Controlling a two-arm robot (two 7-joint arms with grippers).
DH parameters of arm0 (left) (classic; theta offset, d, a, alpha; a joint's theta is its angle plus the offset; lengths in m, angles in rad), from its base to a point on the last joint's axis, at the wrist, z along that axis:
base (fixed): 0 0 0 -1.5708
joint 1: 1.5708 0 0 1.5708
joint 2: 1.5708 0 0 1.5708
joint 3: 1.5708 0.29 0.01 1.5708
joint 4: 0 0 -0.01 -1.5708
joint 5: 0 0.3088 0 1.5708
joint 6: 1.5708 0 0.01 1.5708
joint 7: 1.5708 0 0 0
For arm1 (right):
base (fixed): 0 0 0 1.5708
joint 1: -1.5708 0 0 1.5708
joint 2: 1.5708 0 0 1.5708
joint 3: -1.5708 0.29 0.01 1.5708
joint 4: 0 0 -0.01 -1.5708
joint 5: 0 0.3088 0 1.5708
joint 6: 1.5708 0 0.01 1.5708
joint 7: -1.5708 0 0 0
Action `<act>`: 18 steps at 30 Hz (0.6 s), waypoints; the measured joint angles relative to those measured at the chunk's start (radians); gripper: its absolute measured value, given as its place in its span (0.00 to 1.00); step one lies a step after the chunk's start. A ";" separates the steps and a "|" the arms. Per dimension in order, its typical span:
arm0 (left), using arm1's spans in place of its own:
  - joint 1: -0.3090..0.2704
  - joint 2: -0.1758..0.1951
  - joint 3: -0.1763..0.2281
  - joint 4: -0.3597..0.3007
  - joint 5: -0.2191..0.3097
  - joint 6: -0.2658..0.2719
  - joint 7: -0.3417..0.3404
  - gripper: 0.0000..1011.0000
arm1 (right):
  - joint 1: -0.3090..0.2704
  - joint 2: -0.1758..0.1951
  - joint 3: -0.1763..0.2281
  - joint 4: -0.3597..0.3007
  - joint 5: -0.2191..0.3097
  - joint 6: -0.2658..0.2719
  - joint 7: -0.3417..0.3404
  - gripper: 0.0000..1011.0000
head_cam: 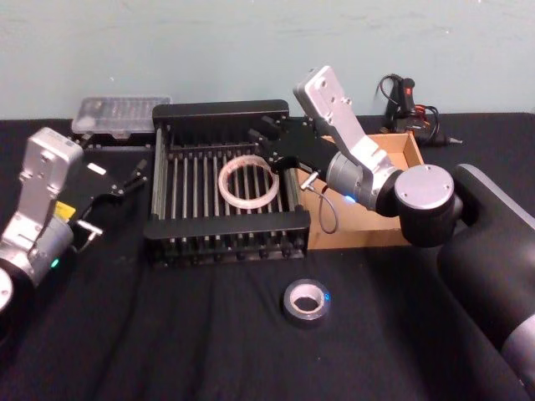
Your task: Pick up the white tape and place it into the black box , Pick up the silver tape and place it into the brown box.
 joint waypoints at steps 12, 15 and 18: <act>0.000 0.000 0.000 0.000 0.000 0.000 0.000 0.99 | 0.000 0.000 0.001 -0.001 0.001 0.000 -0.001 0.62; 0.000 0.000 0.000 0.000 0.000 0.000 0.000 0.99 | 0.000 0.000 0.001 -0.001 0.001 0.000 -0.001 0.75; 0.000 0.000 0.000 0.000 0.000 0.000 0.000 0.99 | 0.000 0.000 0.001 -0.001 0.002 0.000 -0.001 0.81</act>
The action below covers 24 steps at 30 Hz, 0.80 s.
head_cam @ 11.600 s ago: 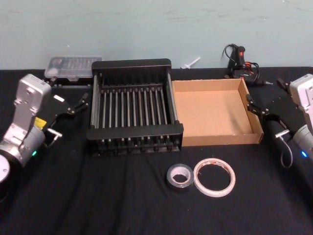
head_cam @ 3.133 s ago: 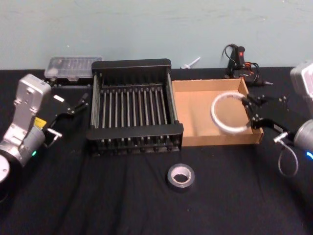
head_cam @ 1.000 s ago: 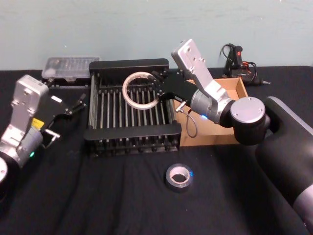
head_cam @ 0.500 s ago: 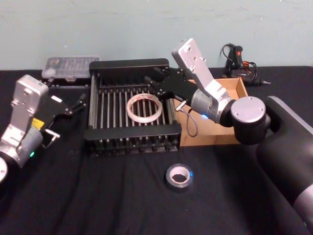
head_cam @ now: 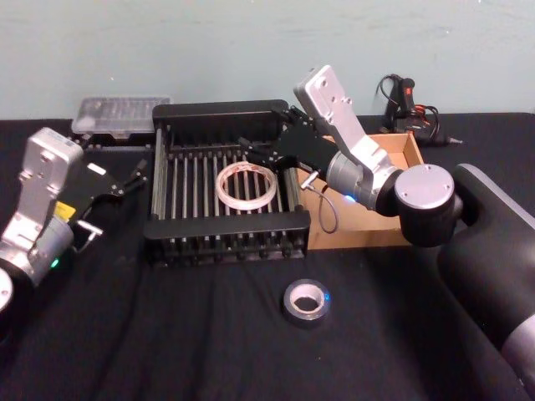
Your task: Pick up the white tape and place it into the black box , Pick up the silver tape and place it into the brown box.
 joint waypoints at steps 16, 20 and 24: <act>0.000 0.000 0.000 0.000 0.000 0.000 0.000 0.99 | 0.000 0.000 0.000 0.000 0.000 0.000 0.000 0.99; 0.000 0.000 0.000 0.000 0.000 0.000 0.000 0.99 | -0.002 0.003 0.007 -0.005 0.006 0.000 0.006 0.99; 0.000 0.000 0.000 0.000 0.000 0.000 0.000 0.99 | -0.014 0.018 0.021 -0.033 0.020 0.006 0.015 0.99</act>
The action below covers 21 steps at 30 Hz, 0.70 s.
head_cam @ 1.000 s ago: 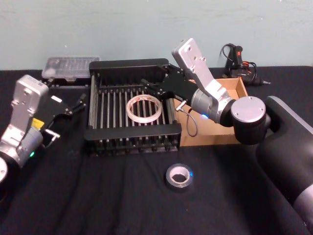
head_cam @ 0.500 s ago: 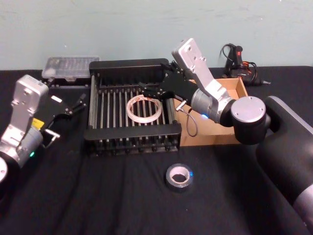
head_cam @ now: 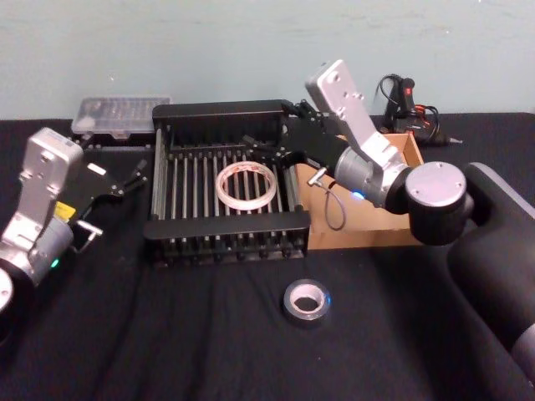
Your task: Pick up the white tape and place it into the black box , Pick up the silver tape and place it into the brown box.
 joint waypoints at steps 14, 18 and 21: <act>0.000 0.000 0.000 0.000 0.000 0.000 0.000 0.99 | -0.117 0.104 0.073 -0.214 0.095 0.099 0.025 0.99; 0.000 0.000 0.000 0.000 0.000 0.000 0.000 0.99 | -0.184 0.151 0.101 -0.304 0.132 0.138 0.022 0.99; 0.000 0.000 0.000 0.000 0.000 0.000 0.000 0.99 | -0.220 0.177 0.117 -0.348 0.149 0.160 0.016 0.99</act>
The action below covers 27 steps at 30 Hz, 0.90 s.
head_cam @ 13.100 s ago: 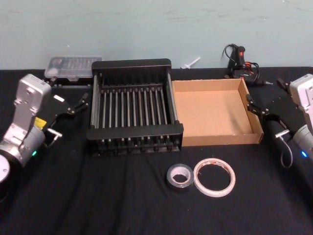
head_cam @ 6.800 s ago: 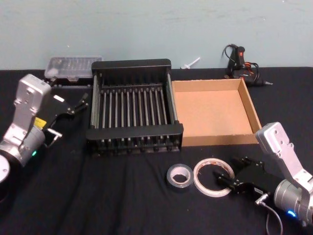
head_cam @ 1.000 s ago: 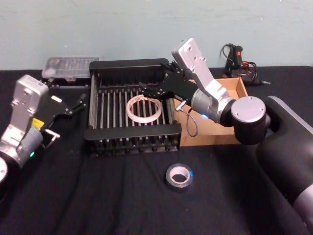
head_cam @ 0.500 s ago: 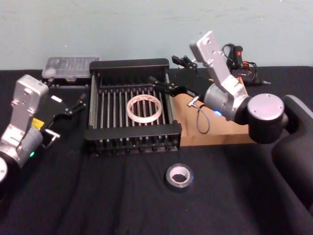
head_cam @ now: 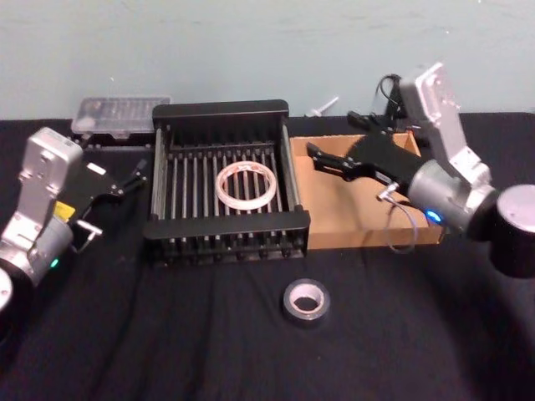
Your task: Pick up the white tape and place it into the black box , Pick up the silver tape and place it into the brown box.
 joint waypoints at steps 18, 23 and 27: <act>0.000 0.000 0.000 0.000 0.000 0.000 0.000 0.99 | -0.224 0.162 0.024 -0.246 0.080 0.156 -0.006 0.99; 0.000 0.000 0.000 0.000 0.000 0.000 0.000 0.99 | -0.251 0.182 0.006 -0.270 0.091 0.203 -0.005 0.99; 0.000 0.000 0.000 0.000 0.000 0.000 0.000 0.99 | -0.260 0.192 -0.014 -0.282 0.095 0.235 -0.004 0.99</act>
